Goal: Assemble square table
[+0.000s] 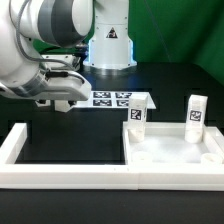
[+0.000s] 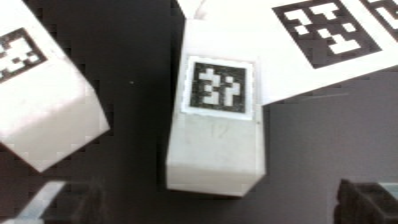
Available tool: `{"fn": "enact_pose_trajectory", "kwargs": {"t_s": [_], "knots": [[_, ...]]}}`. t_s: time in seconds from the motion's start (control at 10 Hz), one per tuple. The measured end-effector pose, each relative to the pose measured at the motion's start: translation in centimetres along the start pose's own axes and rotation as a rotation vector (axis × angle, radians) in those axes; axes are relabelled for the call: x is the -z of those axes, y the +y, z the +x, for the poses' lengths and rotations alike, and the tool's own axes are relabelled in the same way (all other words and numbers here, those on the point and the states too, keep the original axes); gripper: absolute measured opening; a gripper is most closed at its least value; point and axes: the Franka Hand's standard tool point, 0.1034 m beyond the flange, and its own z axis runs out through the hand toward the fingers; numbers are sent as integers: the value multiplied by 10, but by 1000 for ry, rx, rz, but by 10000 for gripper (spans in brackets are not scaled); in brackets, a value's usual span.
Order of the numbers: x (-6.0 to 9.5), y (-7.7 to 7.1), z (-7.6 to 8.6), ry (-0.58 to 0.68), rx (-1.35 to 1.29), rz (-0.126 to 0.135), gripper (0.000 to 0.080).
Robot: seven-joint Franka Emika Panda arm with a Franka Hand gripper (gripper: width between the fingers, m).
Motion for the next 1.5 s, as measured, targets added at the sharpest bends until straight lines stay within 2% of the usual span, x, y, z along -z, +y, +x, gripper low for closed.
{"fn": "enact_pose_trajectory", "kwargs": {"t_s": [0.2,0.6,0.9,1.1,1.5], "knots": [[-1,0,0,-2,0,0,648],[-31,-5,-13,-90,-9,6,648],[-32,-4,-12,-90,-8,5,621],[-32,-4,-13,-90,-8,5,284],[-32,-4,-13,-91,-8,5,288]]}}
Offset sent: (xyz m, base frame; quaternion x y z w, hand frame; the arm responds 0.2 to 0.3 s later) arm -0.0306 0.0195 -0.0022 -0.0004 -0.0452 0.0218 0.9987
